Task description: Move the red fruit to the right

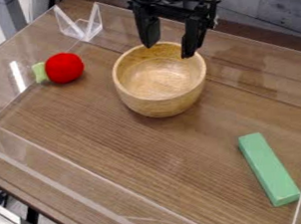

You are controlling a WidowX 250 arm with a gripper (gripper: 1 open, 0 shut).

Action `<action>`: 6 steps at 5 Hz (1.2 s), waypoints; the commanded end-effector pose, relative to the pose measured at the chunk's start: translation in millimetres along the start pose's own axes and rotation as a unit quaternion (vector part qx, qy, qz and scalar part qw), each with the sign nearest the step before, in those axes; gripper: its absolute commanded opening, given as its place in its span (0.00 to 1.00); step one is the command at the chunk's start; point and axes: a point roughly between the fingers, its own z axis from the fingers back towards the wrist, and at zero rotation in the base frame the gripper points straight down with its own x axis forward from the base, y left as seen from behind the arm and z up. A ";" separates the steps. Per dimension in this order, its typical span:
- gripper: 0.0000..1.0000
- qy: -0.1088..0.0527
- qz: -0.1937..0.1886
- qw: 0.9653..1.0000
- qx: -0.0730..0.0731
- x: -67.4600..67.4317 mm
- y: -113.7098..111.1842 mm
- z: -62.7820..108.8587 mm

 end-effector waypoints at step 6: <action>1.00 -0.061 0.032 0.998 0.005 -8.0 186.2 -37.3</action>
